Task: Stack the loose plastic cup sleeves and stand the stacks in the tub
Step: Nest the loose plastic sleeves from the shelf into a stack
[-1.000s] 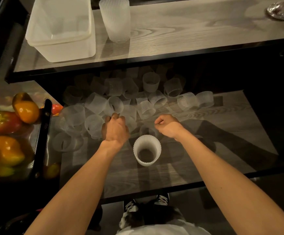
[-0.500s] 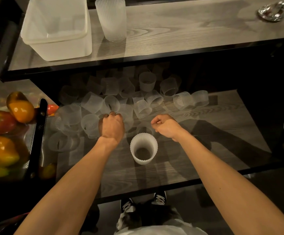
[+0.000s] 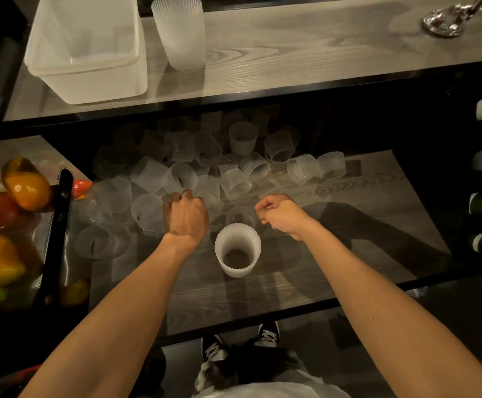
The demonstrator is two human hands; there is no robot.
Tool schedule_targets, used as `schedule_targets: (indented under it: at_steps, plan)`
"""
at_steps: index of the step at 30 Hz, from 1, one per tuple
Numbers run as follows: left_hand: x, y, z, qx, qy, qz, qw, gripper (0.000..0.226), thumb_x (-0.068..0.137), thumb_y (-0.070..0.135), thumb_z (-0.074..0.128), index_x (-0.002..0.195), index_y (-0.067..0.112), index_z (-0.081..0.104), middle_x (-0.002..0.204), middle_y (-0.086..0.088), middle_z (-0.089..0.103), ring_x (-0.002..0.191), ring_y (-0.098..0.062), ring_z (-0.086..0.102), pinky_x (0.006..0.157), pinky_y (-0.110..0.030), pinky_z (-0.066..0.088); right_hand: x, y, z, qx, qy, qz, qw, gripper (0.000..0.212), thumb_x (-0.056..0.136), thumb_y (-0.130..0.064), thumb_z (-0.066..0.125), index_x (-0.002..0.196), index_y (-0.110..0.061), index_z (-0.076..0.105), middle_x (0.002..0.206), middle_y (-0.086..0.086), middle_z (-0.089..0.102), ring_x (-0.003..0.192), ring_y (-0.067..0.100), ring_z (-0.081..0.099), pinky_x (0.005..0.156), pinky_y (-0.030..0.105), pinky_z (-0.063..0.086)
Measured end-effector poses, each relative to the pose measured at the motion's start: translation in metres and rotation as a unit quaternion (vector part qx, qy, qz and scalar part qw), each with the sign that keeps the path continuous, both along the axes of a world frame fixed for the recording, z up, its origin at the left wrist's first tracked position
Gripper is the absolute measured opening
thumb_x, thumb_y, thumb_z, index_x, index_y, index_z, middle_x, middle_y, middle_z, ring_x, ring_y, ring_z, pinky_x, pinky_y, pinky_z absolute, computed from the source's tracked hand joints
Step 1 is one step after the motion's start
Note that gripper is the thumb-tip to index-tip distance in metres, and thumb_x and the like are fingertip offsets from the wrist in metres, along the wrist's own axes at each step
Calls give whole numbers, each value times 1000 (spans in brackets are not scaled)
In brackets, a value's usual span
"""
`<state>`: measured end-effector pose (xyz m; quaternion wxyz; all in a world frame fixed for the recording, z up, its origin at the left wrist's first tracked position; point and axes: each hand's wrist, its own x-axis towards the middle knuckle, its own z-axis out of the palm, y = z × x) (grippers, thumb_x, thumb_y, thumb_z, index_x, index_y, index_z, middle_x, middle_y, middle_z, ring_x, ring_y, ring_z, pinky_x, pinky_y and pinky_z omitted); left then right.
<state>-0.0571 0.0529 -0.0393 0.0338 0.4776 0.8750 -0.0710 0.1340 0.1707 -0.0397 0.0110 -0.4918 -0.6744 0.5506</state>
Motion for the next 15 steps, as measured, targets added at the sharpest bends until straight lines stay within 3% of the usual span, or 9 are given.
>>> schedule_targets:
  at_steps: [6,9,13,15]
  plan:
    - [-3,-3,9,68,-26,9,997,15,89,3,56,84,3,70,93,-16,66,74,-37,68,66,-42,57,3,1,2,1,8,-2,1000,11,93,-18,61,103,-20,67,103,12,73,101,23,68,76,28,53]
    - [-5,-2,15,115,-50,24,992,18,94,8,55,83,2,68,94,-16,65,73,-40,67,62,-43,54,4,-1,3,2,14,-4,1000,12,93,-19,61,103,-22,67,101,10,73,100,21,68,81,32,54]
    - [-2,6,26,157,-104,76,979,25,100,26,50,101,9,68,106,-12,60,88,-42,65,71,-48,58,2,-4,5,-1,30,-16,999,13,96,-19,59,107,-20,66,104,8,70,91,15,68,74,26,51]
    - [0,9,28,179,-144,79,970,25,98,31,52,100,13,69,102,-9,62,87,-38,66,71,-46,59,1,-7,11,5,48,-25,999,15,99,-23,57,112,-21,64,106,2,67,86,11,66,73,27,53]
